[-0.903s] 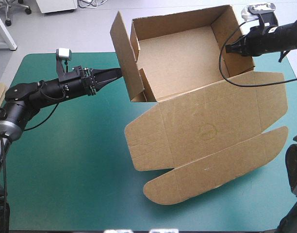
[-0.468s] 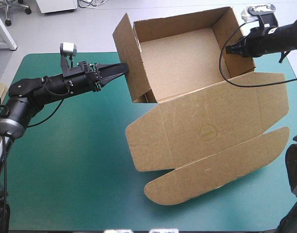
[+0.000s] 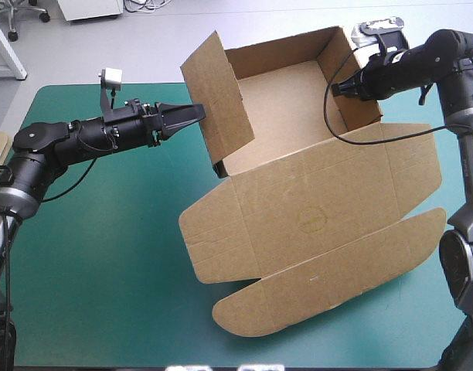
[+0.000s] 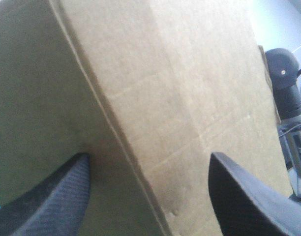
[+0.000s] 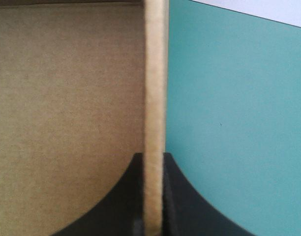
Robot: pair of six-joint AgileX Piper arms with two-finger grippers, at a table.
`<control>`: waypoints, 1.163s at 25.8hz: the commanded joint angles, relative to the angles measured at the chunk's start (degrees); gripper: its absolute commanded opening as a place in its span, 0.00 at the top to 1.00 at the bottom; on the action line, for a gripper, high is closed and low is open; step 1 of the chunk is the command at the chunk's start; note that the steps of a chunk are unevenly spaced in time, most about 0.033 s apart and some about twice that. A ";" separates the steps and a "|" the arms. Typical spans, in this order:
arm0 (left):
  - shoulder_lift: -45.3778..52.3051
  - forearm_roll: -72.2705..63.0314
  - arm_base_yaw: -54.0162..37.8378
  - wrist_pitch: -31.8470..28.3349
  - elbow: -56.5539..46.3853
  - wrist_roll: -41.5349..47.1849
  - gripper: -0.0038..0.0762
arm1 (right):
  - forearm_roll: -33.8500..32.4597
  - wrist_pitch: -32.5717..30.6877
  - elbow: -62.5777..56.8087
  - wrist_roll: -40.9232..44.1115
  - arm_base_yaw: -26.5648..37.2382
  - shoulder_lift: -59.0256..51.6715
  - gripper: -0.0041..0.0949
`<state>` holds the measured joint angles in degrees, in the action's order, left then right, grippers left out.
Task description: Fold the box
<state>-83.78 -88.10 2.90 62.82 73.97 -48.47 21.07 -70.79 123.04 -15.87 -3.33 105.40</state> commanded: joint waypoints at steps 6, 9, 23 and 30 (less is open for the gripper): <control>1.81 6.88 0.37 -1.38 4.58 5.37 0.33 | -0.99 2.44 1.58 3.67 -3.18 -1.56 0.97; 1.81 15.13 0.37 -2.91 9.79 10.61 0.33 | -1.22 2.23 1.58 4.79 -3.42 -1.30 0.97; -4.85 48.38 11.66 -5.40 25.56 33.32 0.33 | -2.78 0.60 1.58 7.38 -3.79 -0.40 0.97; -5.94 66.23 16.73 -2.69 31.02 45.41 0.33 | -1.67 1.01 1.58 10.21 -3.79 -0.40 0.97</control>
<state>-91.41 -26.09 17.99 60.88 102.37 -7.08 15.45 -71.20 122.97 -7.70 -6.92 108.15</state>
